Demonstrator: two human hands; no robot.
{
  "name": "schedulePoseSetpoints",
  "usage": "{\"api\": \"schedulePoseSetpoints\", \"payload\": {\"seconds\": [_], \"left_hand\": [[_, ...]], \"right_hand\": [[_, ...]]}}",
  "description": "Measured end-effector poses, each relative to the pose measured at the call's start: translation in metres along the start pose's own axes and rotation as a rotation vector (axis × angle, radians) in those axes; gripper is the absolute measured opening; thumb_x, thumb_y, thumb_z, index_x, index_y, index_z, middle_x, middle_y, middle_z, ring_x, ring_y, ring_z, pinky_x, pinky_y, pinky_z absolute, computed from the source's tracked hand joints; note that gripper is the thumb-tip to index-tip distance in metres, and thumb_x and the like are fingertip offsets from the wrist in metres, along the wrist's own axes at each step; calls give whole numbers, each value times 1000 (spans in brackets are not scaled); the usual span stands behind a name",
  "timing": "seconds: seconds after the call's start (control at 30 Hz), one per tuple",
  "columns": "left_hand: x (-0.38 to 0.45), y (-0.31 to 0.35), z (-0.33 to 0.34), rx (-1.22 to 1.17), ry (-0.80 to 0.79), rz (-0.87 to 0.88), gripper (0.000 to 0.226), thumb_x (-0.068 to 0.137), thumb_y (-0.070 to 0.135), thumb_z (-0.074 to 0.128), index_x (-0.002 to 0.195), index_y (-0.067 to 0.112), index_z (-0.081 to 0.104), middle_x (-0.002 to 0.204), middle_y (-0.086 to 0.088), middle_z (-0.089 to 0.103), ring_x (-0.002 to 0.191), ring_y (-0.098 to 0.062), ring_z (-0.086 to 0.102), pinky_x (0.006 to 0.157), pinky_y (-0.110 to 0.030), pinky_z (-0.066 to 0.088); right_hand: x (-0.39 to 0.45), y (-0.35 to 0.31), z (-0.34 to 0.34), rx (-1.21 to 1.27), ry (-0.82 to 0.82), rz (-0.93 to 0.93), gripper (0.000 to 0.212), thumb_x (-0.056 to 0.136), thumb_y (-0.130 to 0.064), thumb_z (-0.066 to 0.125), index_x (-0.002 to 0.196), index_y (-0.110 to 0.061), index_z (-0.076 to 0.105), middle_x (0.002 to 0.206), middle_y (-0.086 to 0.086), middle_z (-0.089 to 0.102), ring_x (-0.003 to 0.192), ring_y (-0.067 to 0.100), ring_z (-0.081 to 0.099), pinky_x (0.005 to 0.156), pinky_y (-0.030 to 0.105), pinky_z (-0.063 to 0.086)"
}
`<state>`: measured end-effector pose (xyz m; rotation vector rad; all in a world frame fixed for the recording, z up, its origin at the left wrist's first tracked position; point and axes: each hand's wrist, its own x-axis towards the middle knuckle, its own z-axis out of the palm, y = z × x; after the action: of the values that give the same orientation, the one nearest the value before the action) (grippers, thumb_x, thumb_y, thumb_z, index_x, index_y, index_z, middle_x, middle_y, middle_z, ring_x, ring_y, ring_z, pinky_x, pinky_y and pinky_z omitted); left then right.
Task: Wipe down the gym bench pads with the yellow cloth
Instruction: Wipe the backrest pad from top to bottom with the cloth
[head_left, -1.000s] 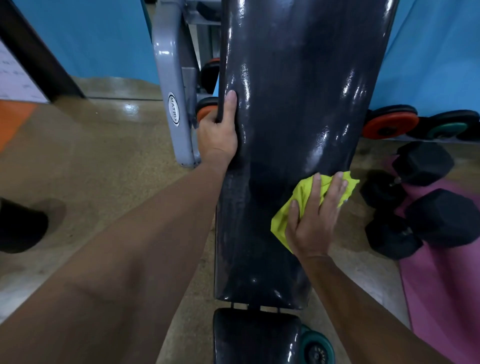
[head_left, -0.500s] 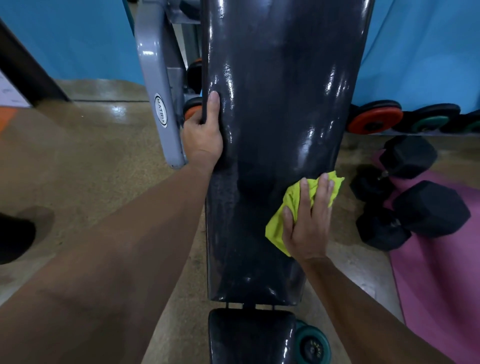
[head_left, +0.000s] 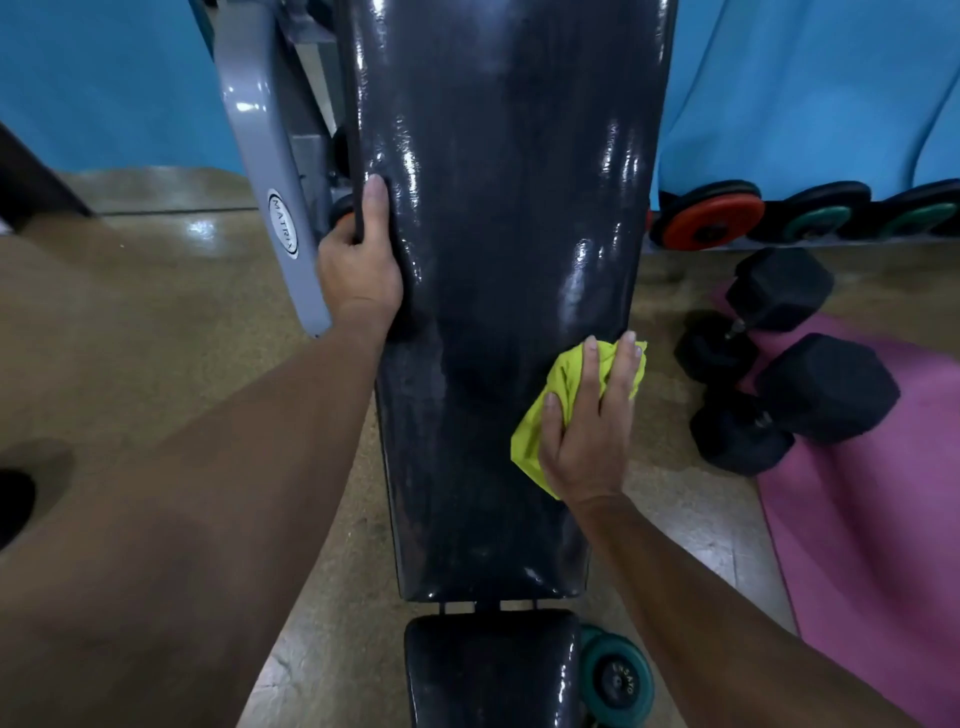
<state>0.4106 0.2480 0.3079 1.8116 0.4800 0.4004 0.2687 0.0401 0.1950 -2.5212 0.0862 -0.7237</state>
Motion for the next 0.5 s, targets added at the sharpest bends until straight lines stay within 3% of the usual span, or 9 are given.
{"api": "schedulePoseSetpoints", "payload": {"seconds": [0.1, 0.2, 0.27, 0.37, 0.5], "left_hand": [[1, -1, -4, 13, 26, 36, 61, 95, 65, 50, 53, 22, 50, 46, 15, 52, 56, 4, 53, 64, -12, 43], [5, -1, -11, 60, 60, 52, 69, 86, 79, 42, 70, 16, 64, 73, 2, 69, 85, -18, 66, 87, -33, 53], [1, 2, -9, 69, 54, 46, 69, 87, 79, 42, 68, 15, 60, 79, -5, 69, 91, -28, 66, 89, -39, 53], [-6, 4, -10, 34, 12, 52, 64, 87, 77, 46, 56, 22, 50, 69, 2, 61, 85, -29, 65, 86, -42, 54], [-9, 5, -11, 18, -5, 8, 66, 82, 83, 44, 58, 22, 56, 69, 6, 63, 78, -20, 62, 88, -41, 54]], "right_hand": [[2, -25, 9, 23, -1, 51, 64, 104, -41, 36, 158, -7, 27, 168, 26, 5, 157, 43, 1, 121, 66, 20], [-7, -26, 12, -34, -37, -34, 64, 105, -44, 34, 159, -9, 27, 168, 25, 6, 157, 40, -4, 120, 64, 19], [-4, -13, 7, -61, -30, -85, 63, 105, -41, 37, 158, -8, 29, 167, 26, 8, 157, 40, -2, 119, 63, 21], [5, -14, 6, -35, 22, -36, 64, 104, -38, 38, 159, -8, 26, 167, 26, 7, 157, 41, 0, 122, 66, 16], [-9, -18, 10, -29, 8, -44, 64, 104, -39, 37, 158, -6, 30, 167, 27, 9, 156, 44, 3, 124, 54, 11]]}}
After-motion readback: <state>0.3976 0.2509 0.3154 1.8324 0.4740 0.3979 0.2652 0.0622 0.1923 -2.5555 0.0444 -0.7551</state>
